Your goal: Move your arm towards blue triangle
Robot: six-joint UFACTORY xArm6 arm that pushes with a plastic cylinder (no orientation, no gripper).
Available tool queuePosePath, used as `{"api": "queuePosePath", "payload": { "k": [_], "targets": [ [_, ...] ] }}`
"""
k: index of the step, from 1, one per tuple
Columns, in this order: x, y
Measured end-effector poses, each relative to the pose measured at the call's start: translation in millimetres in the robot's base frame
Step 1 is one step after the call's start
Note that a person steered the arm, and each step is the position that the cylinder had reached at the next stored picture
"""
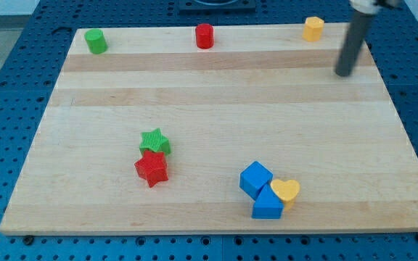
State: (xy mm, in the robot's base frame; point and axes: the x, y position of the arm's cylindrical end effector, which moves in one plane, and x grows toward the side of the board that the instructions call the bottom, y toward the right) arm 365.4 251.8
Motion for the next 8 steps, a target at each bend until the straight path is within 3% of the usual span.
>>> {"api": "queuePosePath", "payload": {
  "k": [1,2,3,6,7,8],
  "targets": [
    [83,55],
    [179,69],
    [245,46],
    [253,-133],
    [250,-142],
    [220,-149]
  ]
}}
